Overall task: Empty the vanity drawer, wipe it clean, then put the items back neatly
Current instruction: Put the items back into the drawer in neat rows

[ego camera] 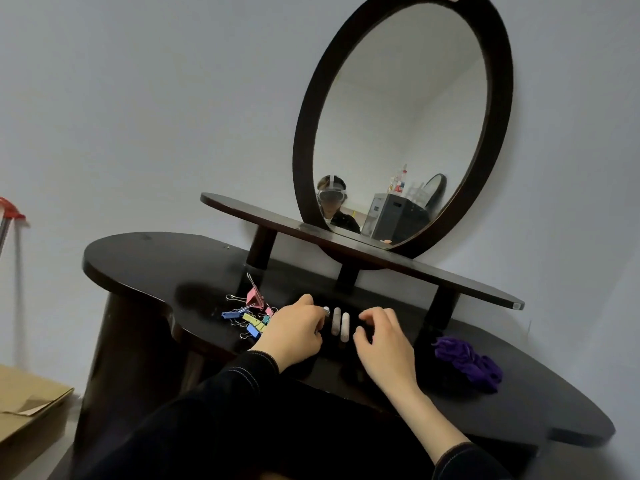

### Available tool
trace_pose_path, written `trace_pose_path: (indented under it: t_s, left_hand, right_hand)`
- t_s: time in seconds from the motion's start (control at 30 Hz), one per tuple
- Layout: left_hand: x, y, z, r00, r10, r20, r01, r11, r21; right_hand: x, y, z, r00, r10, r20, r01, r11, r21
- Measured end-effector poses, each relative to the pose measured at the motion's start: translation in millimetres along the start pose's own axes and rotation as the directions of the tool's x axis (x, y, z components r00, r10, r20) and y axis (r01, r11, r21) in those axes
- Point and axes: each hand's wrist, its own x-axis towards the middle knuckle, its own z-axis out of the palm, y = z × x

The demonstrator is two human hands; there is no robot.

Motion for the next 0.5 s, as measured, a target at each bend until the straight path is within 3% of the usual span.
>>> trace_pose_path:
  t_s: [0.13,0.3,0.5]
  left_hand:
    - [-2.3,-0.7,-1.3,0.996,-0.091,-0.020,0.091,0.996,-0.007]
    - [-3.7,-0.6,-2.5,0.989,-0.143,-0.034,0.143,0.990,0.001]
    - [-1.6,-2.1,-1.9,0.990,-0.140,-0.034,0.140,0.990,0.004]
  right_hand:
    - [7.9,-16.4,12.6,0.993,-0.050,0.111,0.061,0.993,-0.098]
    - [22.5,-24.3,27.6,0.964,0.050,0.259,-0.004,0.985,-0.174]
    - [24.1,-25.7,27.0,0.959,0.107,0.262,-0.067,0.985,-0.158]
